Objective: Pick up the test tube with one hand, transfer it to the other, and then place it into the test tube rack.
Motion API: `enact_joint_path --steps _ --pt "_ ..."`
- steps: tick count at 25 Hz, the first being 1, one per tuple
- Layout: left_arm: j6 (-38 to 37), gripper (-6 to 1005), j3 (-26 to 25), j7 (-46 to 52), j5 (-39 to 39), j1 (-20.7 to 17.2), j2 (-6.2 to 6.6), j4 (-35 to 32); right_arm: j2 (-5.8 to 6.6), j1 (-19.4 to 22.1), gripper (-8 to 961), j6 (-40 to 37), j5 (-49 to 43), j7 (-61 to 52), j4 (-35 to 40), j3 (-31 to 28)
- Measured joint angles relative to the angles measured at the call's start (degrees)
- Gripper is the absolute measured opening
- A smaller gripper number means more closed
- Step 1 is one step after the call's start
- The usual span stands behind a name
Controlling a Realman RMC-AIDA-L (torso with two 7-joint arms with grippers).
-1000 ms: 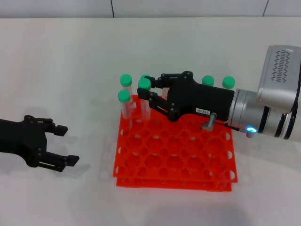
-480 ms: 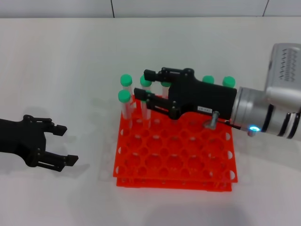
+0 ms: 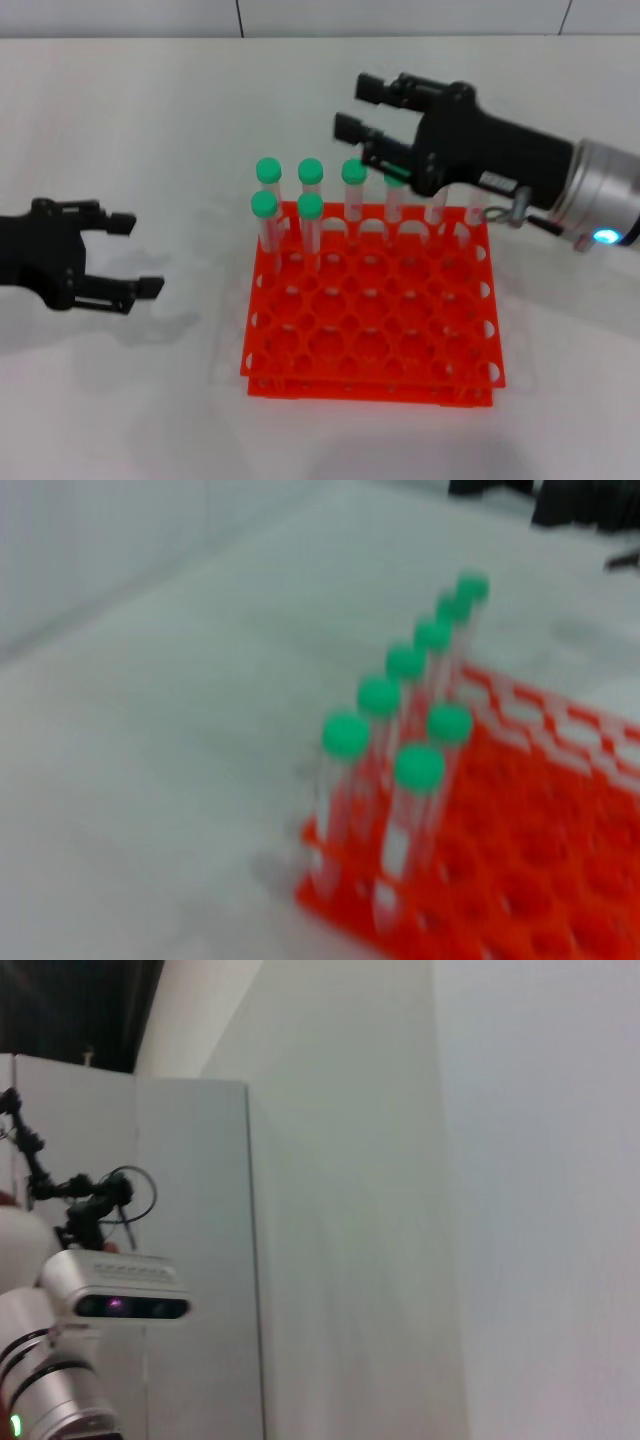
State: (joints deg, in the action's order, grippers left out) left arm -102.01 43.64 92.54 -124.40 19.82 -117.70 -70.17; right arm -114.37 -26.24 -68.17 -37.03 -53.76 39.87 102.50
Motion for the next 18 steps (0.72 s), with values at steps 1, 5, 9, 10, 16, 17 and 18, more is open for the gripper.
enact_joint_path --steps 1,5,9,10,16,17,18 --pt "0.0 888 -0.2 -0.1 0.6 0.0 0.01 0.0 0.56 0.0 475 -0.1 -0.8 -1.5 0.4 -0.8" --pt "0.0 888 -1.3 -0.2 4.8 -0.1 -0.05 0.1 3.05 0.1 474 -0.3 -8.5 -10.5 2.4 -5.4" --pt "-0.1 888 -1.4 0.0 10.3 0.0 -0.38 1.1 5.39 2.4 475 -4.3 -22.7 -21.0 5.7 -14.5" --pt "-0.4 888 -1.3 0.1 11.6 0.0 -0.42 1.5 5.56 3.0 475 -5.4 -25.3 -22.4 6.3 -16.5" --pt "-2.2 888 -1.4 0.8 17.8 -0.1 -0.49 4.3 5.27 7.3 476 -14.0 -43.6 -28.5 12.6 -33.2" --pt "-2.5 888 -1.4 1.0 18.7 -0.1 -0.64 4.7 5.21 7.7 476 -15.1 -45.8 -29.2 13.3 -35.1" --pt "-2.7 888 -1.4 1.2 19.2 -0.2 -0.83 5.0 5.19 8.0 476 -16.1 -47.3 -29.9 13.7 -36.6"
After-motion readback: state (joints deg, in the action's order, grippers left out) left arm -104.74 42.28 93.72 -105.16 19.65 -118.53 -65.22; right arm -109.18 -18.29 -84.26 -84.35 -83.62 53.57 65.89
